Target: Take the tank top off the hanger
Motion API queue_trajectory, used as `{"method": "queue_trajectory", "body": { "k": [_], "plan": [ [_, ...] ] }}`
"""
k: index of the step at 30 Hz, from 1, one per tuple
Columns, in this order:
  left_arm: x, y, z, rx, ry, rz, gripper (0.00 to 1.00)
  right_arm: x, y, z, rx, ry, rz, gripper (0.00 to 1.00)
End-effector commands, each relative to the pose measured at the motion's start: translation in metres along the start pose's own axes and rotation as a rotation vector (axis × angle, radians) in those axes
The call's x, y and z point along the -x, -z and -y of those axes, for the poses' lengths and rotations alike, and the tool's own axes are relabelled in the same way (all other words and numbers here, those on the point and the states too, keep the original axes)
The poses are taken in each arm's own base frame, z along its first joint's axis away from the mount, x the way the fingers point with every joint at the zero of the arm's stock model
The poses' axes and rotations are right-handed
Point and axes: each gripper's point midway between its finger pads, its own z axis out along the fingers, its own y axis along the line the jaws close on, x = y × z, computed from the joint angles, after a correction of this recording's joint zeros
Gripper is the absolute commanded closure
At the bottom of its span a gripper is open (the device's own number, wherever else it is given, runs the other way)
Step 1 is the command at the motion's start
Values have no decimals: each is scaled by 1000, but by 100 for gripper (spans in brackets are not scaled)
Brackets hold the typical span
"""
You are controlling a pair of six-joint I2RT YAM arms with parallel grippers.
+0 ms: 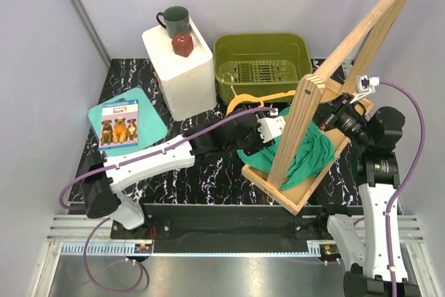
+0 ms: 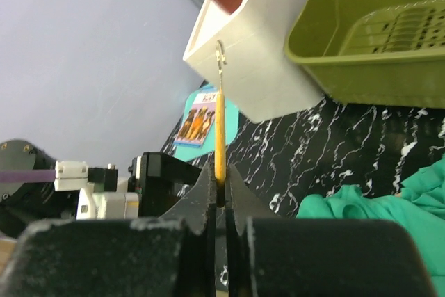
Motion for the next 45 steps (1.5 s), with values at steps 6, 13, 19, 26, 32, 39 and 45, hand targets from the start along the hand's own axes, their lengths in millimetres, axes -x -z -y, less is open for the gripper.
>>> {"method": "queue_trajectory", "body": {
  "k": [6, 13, 19, 26, 32, 39, 45],
  "plan": [
    [45, 53, -25, 127, 88, 251, 34, 37, 28, 5, -172, -17, 317, 100],
    [44, 120, -32, 128, 315, 458, 33, 41, 82, 15, -398, -57, 509, 100],
    [29, 151, -24, 89, 508, 559, 32, 42, 151, 28, -730, -10, 613, 100],
    [23, 153, -4, -11, 596, 567, 32, 55, 227, 7, -943, 88, 768, 100],
    [21, 155, 0, -32, 614, 557, 32, 83, 261, -53, -881, 212, 874, 100],
    [20, 163, 0, -35, 621, 566, 32, 101, 282, -107, -772, 330, 965, 100],
    [18, 167, 0, -33, 617, 552, 32, 123, 273, -125, -701, 381, 974, 100]
  ]
}}
